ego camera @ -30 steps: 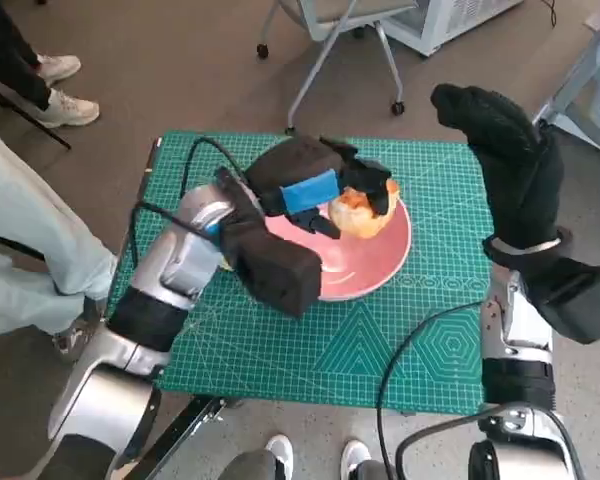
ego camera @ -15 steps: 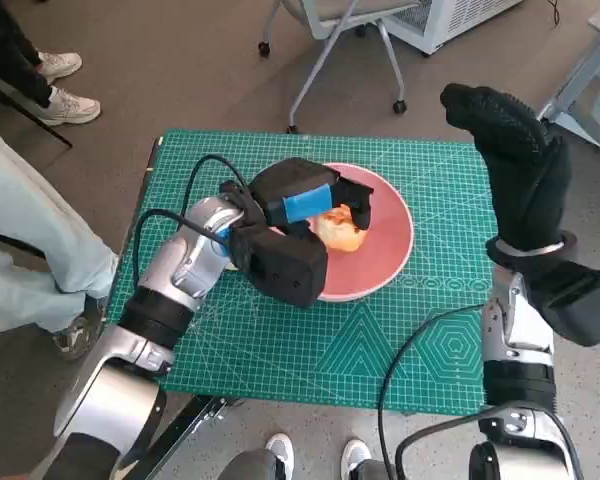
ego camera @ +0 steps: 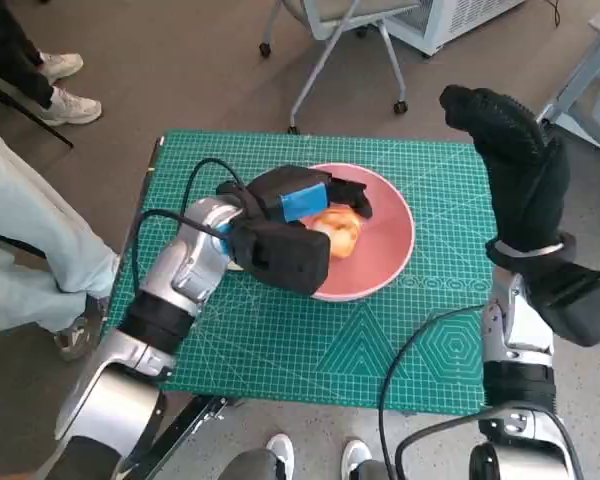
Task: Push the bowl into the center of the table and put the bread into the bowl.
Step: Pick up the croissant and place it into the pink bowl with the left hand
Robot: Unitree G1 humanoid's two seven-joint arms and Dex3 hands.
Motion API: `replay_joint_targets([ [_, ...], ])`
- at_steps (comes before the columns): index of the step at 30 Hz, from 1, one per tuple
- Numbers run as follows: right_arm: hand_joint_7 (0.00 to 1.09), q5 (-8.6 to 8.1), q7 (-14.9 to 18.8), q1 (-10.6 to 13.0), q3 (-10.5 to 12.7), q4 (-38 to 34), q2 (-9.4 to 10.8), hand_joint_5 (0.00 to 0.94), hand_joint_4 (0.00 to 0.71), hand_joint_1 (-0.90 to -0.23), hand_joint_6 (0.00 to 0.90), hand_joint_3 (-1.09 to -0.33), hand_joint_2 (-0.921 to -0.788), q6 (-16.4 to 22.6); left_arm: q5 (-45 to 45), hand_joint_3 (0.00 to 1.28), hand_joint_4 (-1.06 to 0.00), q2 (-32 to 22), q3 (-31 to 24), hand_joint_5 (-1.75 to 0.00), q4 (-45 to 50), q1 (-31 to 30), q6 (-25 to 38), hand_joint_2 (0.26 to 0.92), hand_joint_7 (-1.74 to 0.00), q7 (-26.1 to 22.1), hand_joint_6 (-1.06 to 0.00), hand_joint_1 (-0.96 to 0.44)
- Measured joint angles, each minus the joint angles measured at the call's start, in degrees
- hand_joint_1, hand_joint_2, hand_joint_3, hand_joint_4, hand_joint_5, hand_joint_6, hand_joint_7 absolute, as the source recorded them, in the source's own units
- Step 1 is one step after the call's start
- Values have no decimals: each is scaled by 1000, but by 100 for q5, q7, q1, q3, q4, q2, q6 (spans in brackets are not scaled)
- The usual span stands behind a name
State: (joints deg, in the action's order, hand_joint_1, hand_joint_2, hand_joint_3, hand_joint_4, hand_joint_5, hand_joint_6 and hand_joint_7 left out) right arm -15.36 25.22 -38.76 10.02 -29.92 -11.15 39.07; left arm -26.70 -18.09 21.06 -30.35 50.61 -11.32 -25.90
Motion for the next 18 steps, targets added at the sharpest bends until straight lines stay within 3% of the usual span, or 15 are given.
replay_joint_targets([
  [9, 473, 4, 0, -1, -38, -4, 1, 1, 172, -636, 44, -714, -921, -1, 382, 5, -46, -270, -348, -1, 702, -335, -415, 792, -4, -4, -245, -414],
  [18, 475, -2, 6, -14, -90, -24, 0, 0, 170, -638, 39, -719, -921, -6, 884, 0, -68, -689, -985, -9, 2251, -880, -46, 780, -10, -223, -263, -395],
])
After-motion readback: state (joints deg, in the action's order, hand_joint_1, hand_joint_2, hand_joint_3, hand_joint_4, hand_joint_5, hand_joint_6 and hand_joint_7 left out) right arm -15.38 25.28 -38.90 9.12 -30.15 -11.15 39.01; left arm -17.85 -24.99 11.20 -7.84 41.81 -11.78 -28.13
